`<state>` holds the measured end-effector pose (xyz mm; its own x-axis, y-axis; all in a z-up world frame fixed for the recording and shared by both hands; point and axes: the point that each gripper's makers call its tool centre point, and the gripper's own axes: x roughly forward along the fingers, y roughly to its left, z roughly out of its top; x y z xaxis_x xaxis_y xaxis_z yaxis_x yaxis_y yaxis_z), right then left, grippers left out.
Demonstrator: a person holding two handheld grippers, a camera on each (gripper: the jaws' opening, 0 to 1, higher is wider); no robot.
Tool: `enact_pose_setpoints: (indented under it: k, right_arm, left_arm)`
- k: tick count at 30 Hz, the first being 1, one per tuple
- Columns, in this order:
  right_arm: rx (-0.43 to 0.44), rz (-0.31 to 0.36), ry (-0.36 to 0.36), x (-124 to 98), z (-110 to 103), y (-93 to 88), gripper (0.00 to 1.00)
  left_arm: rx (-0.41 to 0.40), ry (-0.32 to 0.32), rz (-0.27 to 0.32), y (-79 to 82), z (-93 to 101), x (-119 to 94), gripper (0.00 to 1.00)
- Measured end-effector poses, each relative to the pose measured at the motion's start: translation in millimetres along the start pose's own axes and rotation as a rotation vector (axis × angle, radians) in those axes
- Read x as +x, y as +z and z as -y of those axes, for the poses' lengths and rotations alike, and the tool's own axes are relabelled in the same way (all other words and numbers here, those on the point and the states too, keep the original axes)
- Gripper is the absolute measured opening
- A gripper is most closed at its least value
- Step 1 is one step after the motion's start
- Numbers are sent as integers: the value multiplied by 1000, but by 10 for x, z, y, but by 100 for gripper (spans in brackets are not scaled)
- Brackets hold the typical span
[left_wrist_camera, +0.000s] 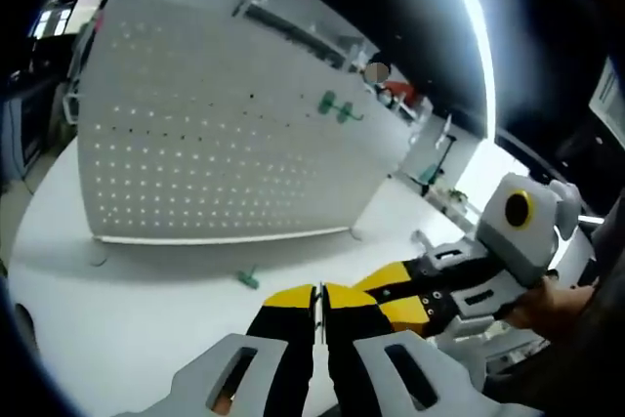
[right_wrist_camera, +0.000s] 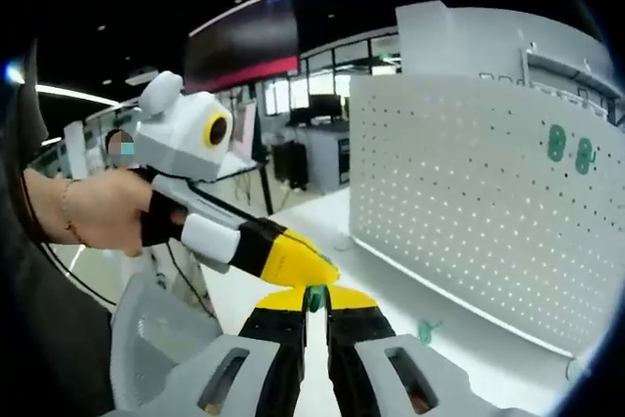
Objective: Insert the hook assembly into the mounting plate slot until the hook locks in place.
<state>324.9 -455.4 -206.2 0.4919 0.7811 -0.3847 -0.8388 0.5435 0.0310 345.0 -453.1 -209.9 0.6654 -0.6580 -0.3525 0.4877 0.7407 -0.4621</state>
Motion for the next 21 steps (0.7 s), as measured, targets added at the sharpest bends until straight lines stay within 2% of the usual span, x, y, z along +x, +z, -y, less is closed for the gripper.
enact_pose_setpoints:
  k: [12, 21]
  right_arm:
    - [29, 29, -1, -5, 25, 50, 1]
    - [36, 13, -9, -8, 25, 1, 0]
  left_arm:
    - [-32, -14, 34, 60, 7, 2, 2]
    - [-43, -19, 36, 21, 5, 19, 4]
